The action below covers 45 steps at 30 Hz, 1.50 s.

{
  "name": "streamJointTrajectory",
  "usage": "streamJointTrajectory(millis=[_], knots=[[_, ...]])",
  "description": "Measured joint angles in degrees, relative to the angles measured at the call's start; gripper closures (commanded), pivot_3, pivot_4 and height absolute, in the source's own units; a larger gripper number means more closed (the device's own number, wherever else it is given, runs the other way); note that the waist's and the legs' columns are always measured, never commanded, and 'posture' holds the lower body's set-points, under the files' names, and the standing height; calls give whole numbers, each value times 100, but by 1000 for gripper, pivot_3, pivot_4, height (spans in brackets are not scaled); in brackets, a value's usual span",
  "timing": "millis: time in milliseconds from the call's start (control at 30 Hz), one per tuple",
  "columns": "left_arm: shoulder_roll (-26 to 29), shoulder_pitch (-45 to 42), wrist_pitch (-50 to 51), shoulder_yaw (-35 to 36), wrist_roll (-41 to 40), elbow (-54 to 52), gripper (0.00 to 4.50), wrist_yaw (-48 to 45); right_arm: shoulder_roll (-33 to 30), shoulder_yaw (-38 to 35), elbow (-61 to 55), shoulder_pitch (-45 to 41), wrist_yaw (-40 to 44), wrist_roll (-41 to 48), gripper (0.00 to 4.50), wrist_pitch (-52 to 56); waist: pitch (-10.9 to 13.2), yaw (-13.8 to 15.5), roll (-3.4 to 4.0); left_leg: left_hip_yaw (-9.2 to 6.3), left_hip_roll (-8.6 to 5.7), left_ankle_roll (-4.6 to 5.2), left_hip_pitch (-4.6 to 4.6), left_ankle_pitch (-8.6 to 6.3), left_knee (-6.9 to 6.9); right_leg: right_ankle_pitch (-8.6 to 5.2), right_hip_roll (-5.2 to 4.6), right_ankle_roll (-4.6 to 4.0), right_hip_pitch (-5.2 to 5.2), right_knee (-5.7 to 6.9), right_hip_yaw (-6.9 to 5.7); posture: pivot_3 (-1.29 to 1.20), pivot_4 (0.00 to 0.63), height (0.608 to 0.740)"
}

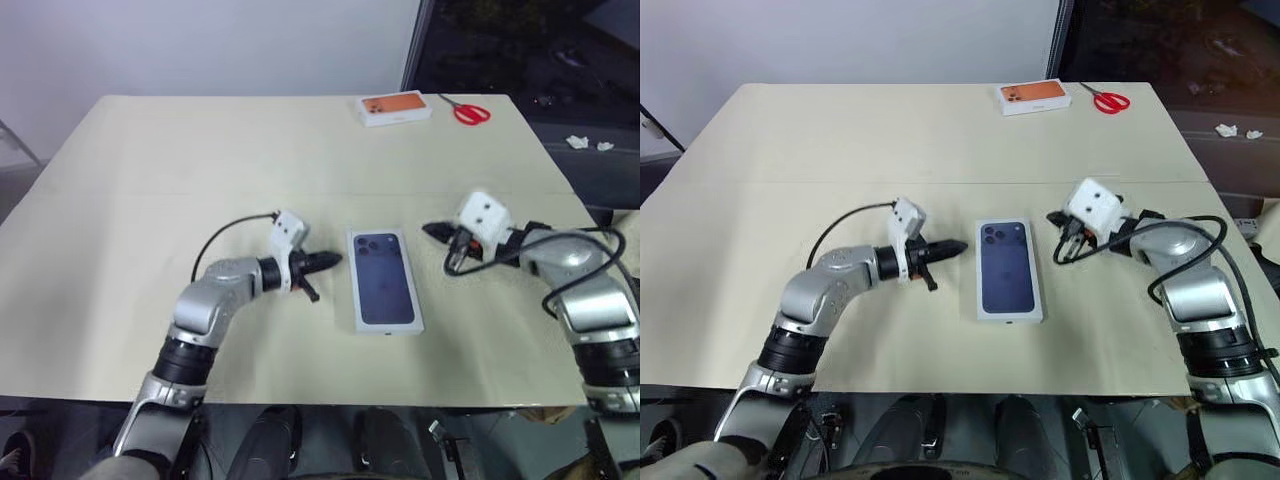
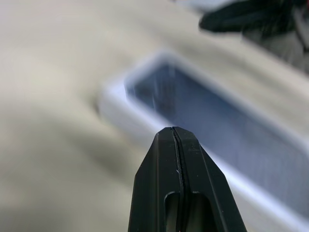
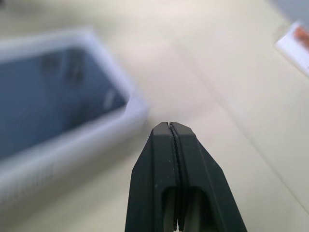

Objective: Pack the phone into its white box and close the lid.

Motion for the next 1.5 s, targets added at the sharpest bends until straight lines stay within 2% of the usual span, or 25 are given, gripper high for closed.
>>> streamJointTrajectory(millis=[100, 200, 333, 533, 667, 833, 967, 1000, 1067, 1100, 1200, 1300, 1333, 1500], knots=[[-393, -358, -18, -33, -30, 263, 4500, 197, 48, 220, -183, 48, 87, 77, 4468, 108, 0, -8, 0, 2, -4, 1, 0, 0, 1, 0, 0, 1, 1, -2, 0, 0, 150, 740], [-489, -421, -227, -445, 217, 597, 4500, 201, 55, 600, -249, 88, 44, -135, 4468, 107, 0, -39, 1, 5, -3, 0, 3, 0, -2, 0, 6, 1, -4, 4, 1, 0, 150, 740], [-384, -255, -516, -949, 610, 1001, 4500, 68, 125, 940, 26, 246, -209, -525, 4468, 33, -1, -56, 1, 5, 2, 0, 7, 0, -5, 0, 9, 0, -7, 9, 4, 0, 150, 740], [68, -52, -700, -1267, 856, 771, 4500, -268, 82, 966, -184, 462, -219, -627, 4468, -50, -23, -47, 0, 0, 2, 22, 28, -13, -6, 0, 7, 0, 21, -1, 4, 0, 150, 740], [250, 214, -406, -1154, 587, 400, 4500, -518, -160, 785, -756, 922, 248, -223, 4468, 165, -25, -27, -1, -1, 3, 28, 27, -17, -5, -1, 5, 0, 24, -4, 3, 0, 150, 740], [823, 778, 144, -1126, 39, -413, 4500, -1087, -797, 638, -1656, 1700, 1231, 594, 4468, 423, -25, -33, 0, -2, 6, 33, 27, -20, -6, -1, 2, 0, 26, -10, 4, 0, 150, 740], [892, 967, 519, -977, -373, -652, 4500, -1162, -860, 623, -1695, 1695, 1459, 919, 4468, 659, -22, -18, -2, -4, 6, 35, 24, -22, -5, -1, -2, -1, 24, -8, 1, 0, 150, 740], [891, 962, 621, -806, -500, -651, 4246, -1140, -749, 604, -1598, 1548, 1401, 1061, 4494, 845, -19, -33, -4, -3, 6, 35, 22, -22, -4, -1, -2, -1, 19, -7, 3, 0, 150, 740], [895, 893, 748, -431, -746, -641, 3689, -1033, -449, 430, -1358, 1160, 1205, 1315, 3935, 1167, -14, -54, -5, -3, 6, 35, 17, -21, -4, -1, -1, 0, 10, -2, 3, 0, 150, 740], [907, 831, 756, -220, -841, -634, 3255, -967, -344, 323, -1269, 967, 1142, 1459, 3607, 1309, -11, -54, -5, -3, 7, 33, 13, -20, -4, -1, 0, 0, 4, 1, 3, 0, 150, 740], [1372, 588, 788, 576, -1051, -633, 1731, -756, -291, 4, -1175, 567, 1011, 1724, 2047, 1470, -10, -26, -5, -7, 8, 31, 10, -19, -14, -2, 4, -1, 0, -5, -1, 0, 150, 740], [1954, 674, 767, 1083, -1267, -633, 174, -1044, -298, -46, -991, 545, 1021, 1745, 488, 1450, -9, -26, -3, 0, 2, 32, 7, -20, -13, -2, -2, -1, 0, -13, 5, 0, 150, 740], [2125, 749, 732, 1139, -1307, -636, 0, -1176, -299, -46, -934, 542, 1043, 1752, 49, 1422, -8, -25, -4, 2, 0, 32, 6, -20, -10, -2, -6, -1, 1, -13, 6, 0, 150, 740], [2960, 1320, 379, 1617, -1311, -546, 0, -1685, -477, -179, -799, 567, 1322, 1783, 49, 1072, -6, -22, 0, 2, 1, 35, 8, -23, -12, -1, -12, -3, 2, -10, 5, 0, 150, 740]])
